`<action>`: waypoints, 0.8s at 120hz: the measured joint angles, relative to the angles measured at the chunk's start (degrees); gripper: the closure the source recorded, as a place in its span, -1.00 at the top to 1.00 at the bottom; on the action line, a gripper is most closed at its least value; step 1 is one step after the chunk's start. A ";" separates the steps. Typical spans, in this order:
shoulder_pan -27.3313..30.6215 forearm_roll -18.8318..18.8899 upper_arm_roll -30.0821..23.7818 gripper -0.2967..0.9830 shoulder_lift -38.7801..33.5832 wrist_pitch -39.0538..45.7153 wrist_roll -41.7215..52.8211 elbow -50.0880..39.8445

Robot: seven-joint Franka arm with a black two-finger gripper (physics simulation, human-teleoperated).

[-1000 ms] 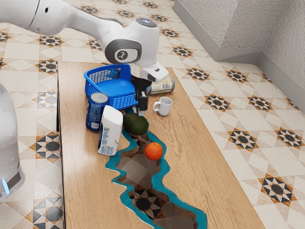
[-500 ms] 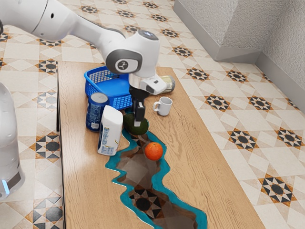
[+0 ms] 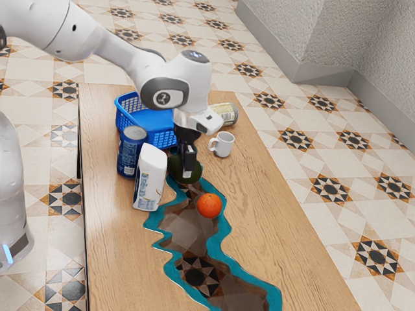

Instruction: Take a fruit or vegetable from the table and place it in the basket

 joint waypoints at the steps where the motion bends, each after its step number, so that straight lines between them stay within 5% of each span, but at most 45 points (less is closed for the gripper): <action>1: 0.00 0.00 0.01 0.52 0.01 0.05 -0.02 -0.01; 51: -0.01 0.72 0.04 0.32 -0.45 -0.74 -1.12 0.65; 96: 0.17 0.69 0.03 0.38 0.45 -3.25 -1.52 0.63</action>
